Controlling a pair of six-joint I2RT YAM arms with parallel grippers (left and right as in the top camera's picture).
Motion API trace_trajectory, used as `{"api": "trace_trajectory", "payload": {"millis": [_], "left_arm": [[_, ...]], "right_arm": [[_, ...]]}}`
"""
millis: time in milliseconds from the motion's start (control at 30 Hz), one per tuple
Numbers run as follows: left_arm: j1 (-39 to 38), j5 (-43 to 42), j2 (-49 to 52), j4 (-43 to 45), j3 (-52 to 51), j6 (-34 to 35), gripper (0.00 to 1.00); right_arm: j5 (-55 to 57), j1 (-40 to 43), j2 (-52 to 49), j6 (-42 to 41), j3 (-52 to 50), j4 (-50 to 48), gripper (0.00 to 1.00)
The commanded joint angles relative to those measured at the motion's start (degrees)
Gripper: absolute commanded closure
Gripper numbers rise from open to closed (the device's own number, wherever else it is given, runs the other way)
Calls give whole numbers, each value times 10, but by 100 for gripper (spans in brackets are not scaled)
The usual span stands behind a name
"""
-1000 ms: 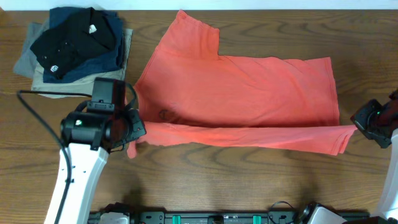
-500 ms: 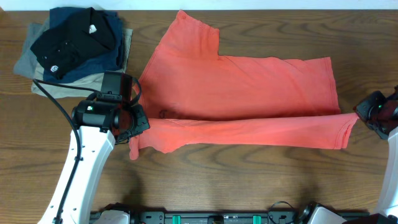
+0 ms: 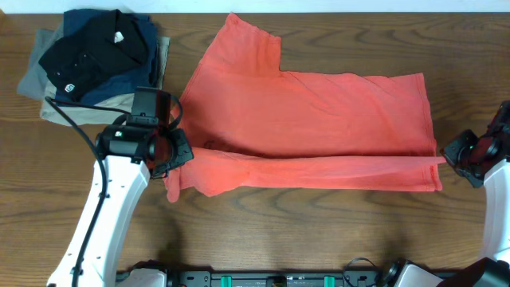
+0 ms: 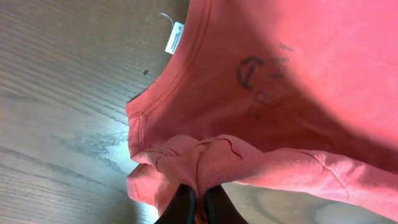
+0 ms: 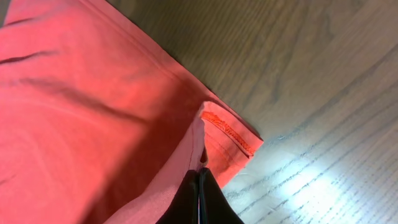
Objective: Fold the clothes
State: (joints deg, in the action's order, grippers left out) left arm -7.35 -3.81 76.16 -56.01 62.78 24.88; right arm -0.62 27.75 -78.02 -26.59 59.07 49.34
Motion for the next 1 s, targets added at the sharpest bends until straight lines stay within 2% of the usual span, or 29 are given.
{"api": "trace_trajectory", "payload": {"millis": [0,367,567,833,967], "left_arm": [[-1,16,17,6,-1,8,94],[-1,17,97,135,-26,7,94],[-1,21,149,168,-26,7,94],[-1,76,187,197,-26,7,94],[-1,93,188,219,-26,7,92]], "right_arm": [[4,7,0,-8,-2,-15,99],[7,7,0,-8,-13,-62,99],[6,7,0,-8,-63,-121,98],[2,7,0,-8,-117,-199,95],[1,7,-2,-8,-135,-226,90]]}}
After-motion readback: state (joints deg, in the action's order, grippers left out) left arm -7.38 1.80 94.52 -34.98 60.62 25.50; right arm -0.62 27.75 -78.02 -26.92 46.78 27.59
